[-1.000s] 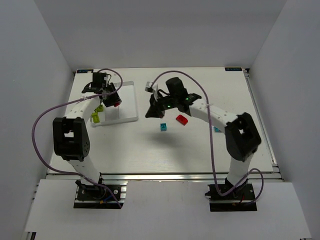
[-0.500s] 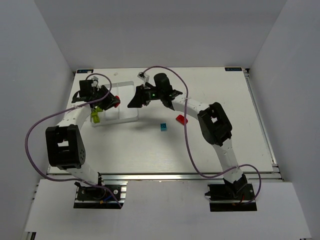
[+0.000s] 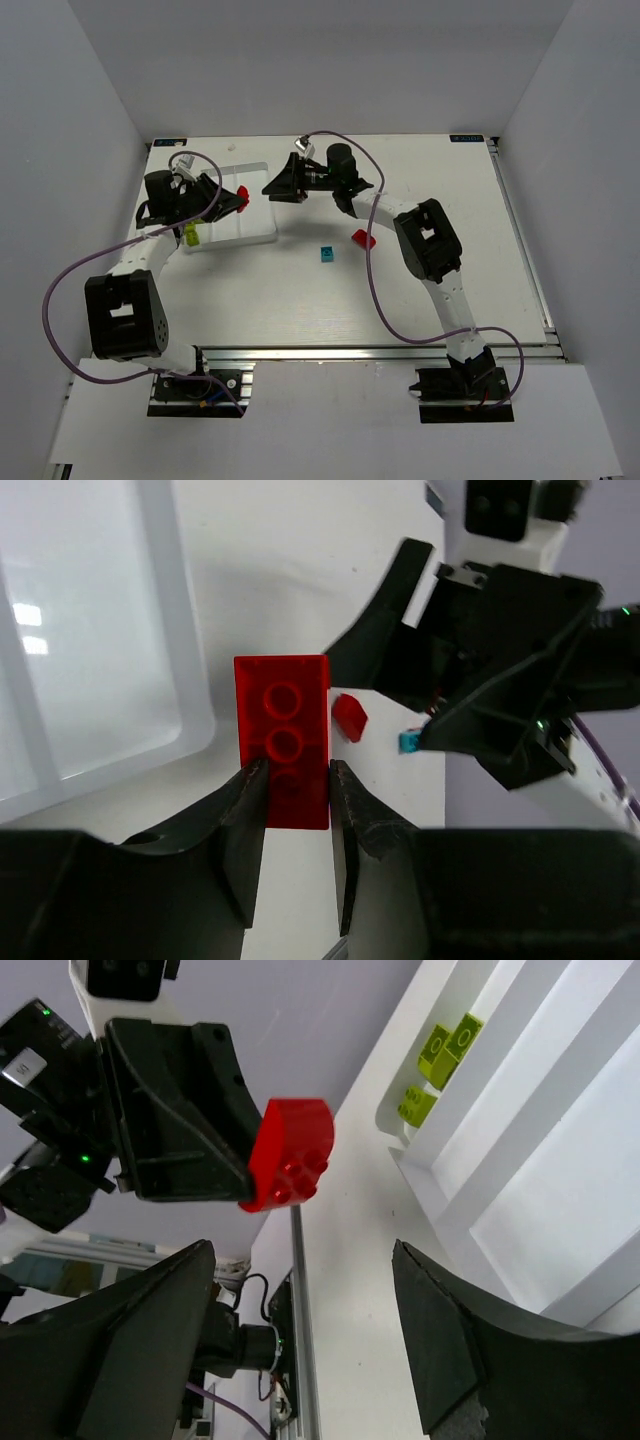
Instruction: Sort the legos into containers by color
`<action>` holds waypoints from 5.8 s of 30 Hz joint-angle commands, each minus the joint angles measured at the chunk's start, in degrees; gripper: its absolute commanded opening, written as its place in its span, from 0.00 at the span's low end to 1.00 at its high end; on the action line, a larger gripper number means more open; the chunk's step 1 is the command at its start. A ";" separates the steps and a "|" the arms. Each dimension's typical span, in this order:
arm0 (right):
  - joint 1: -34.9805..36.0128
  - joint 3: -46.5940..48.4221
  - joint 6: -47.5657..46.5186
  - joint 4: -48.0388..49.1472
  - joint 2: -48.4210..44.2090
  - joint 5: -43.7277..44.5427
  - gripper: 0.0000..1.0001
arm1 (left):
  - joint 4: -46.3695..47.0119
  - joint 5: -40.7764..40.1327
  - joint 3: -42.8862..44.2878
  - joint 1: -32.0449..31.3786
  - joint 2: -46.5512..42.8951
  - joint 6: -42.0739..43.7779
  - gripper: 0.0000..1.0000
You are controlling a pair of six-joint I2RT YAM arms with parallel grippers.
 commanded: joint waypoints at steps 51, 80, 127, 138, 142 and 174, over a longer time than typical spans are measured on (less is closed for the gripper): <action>-0.28 -1.01 15.18 25.87 0.88 -5.80 0.00 | 0.39 14.47 -0.60 0.44 -3.51 7.33 0.79; 1.30 -1.10 16.76 27.98 1.41 -7.82 0.00 | 15.13 25.80 -3.68 -1.22 0.53 0.93 0.86; -13.99 -30.70 -63.48 -44.97 -48.60 24.78 0.89 | -19.84 -32.03 19.52 -1.22 18.89 19.46 0.36; -17.07 -36.69 -68.49 -45.14 -48.78 21.97 0.70 | -20.80 -30.79 21.81 -2.90 20.13 20.35 0.66; -17.51 -37.22 -70.85 -45.93 -47.90 23.63 0.84 | -21.25 -31.76 21.90 -2.90 18.20 20.35 0.67; -7.15 -28.96 -85.54 -53.49 -29.87 35.60 0.00 | -5.78 -23.76 -14.31 -2.90 -38.84 19.64 0.83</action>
